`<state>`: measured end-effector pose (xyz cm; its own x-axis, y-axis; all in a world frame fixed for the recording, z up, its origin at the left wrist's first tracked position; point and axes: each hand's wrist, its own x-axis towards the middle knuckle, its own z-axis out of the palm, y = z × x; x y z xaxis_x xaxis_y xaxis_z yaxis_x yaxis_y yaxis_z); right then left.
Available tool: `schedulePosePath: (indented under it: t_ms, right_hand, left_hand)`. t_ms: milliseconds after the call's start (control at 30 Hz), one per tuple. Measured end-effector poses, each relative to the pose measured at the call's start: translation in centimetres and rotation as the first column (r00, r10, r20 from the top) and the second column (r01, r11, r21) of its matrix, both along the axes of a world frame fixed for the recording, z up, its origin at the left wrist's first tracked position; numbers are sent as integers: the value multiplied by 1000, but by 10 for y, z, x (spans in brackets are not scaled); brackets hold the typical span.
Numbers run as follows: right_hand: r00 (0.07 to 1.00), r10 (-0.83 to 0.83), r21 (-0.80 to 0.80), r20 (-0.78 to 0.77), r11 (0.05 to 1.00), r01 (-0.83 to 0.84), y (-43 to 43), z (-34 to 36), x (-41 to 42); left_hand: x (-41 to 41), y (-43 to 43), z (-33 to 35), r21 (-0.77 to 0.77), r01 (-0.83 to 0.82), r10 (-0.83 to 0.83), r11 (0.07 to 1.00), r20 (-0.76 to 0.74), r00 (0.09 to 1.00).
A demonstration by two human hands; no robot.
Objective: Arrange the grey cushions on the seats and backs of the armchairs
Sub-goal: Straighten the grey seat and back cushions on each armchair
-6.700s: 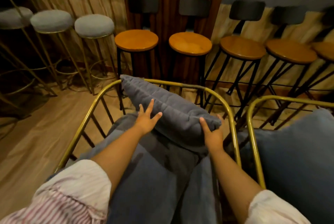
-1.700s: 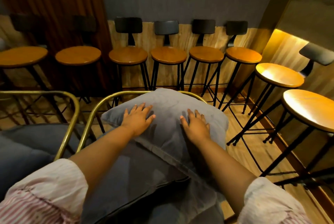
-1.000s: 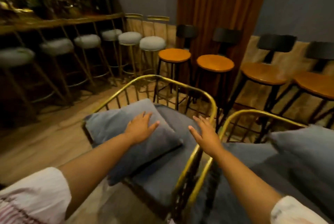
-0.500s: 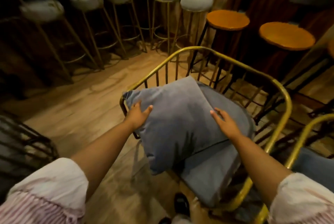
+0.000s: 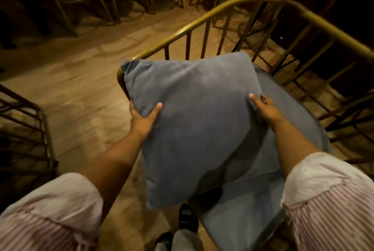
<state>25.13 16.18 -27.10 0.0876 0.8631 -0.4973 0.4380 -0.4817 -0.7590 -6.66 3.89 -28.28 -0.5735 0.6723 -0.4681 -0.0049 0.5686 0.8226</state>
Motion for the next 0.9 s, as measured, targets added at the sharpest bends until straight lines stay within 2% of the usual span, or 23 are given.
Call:
schedulePosePath:
  t_ms: [100,233,467,667,767,900]
  right_hand:
    - [1000,0,-37,18,999,1,7,-25,16]
    - [997,-61,-114,-47,992,55,3,-47,33]
    - [984,-180,-5,7,984,180,-21,-18,34]
    - [927,-376,13,-1,927,376,-88,1,50]
    - [880,-475,-18,1,880,475,-127,-16,58]
    - [880,-476,-105,-12,875,472,-145,-43,64]
  left_hand:
    - [-4,5,-25,61,-62,65,996,-34,997]
    - [-7,1,-43,39,-94,92,995,39,995]
    - [-9,4,-28,88,-72,65,994,81,995]
    - [1,16,4,6,107,-106,994,138,985]
    - [16,20,6,-41,273,-267,961,111,957]
    - [16,8,-6,-79,365,-359,928,75,930]
